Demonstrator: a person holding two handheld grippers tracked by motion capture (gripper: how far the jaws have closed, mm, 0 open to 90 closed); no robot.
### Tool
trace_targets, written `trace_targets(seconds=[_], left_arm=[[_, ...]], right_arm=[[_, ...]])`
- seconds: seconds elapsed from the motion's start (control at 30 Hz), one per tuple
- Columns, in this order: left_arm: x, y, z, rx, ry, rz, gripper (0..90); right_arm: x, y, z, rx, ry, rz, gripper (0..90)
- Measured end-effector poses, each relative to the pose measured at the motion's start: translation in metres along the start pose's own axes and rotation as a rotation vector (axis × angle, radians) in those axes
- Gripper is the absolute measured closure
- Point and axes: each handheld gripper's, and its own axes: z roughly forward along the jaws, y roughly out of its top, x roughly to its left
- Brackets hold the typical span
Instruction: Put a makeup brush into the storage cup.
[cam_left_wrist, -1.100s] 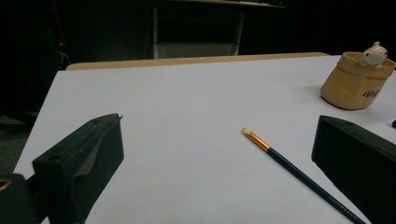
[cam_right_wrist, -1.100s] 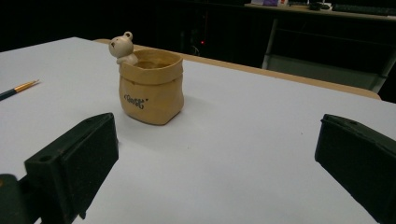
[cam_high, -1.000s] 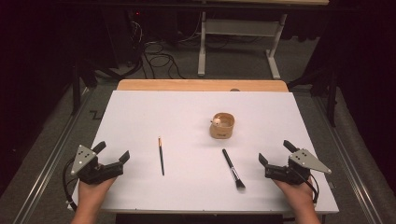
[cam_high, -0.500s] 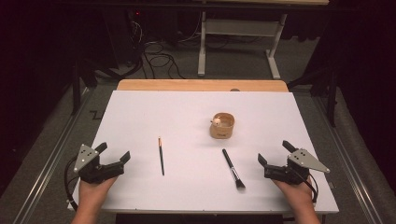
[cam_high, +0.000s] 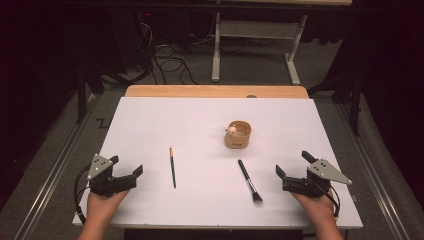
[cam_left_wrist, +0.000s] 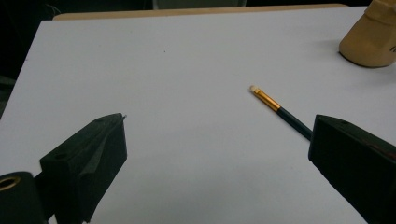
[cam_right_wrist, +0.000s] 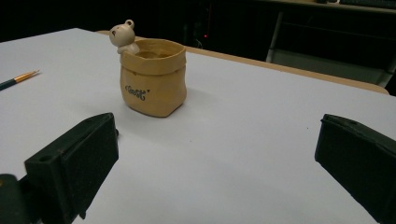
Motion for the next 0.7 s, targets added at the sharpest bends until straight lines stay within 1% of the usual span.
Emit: trace_targets(seconds=[0.17,0.33,0.47,0.57,0.7], left_arm=[[-0.0008,-0.0009,0.003,0.039,0.005,0.004,5.1],[-0.0014,-0.0018,0.0057,0.089,0.008,0.017,5.1],[-0.0032,-0.0031,0.0079,0.123,0.019,0.029,4.4],[-0.0045,-0.0037,0.0084,0.133,0.035,0.029,2.4],[-0.0054,-0.0043,0.0085,0.145,0.031,0.02,1.8]], right_arm=[[0.0002,-0.0003,0.0002,0.004,-0.001,0.0,0.3],[0.0004,-0.0005,0.0006,0.006,-0.002,-0.003,0.3],[0.0011,-0.0005,0.0004,0.007,-0.002,0.0,0.3],[0.0015,-0.0007,0.0007,0.011,-0.005,-0.003,0.3],[0.0019,-0.0009,0.0006,0.007,0.002,-0.007,0.3]])
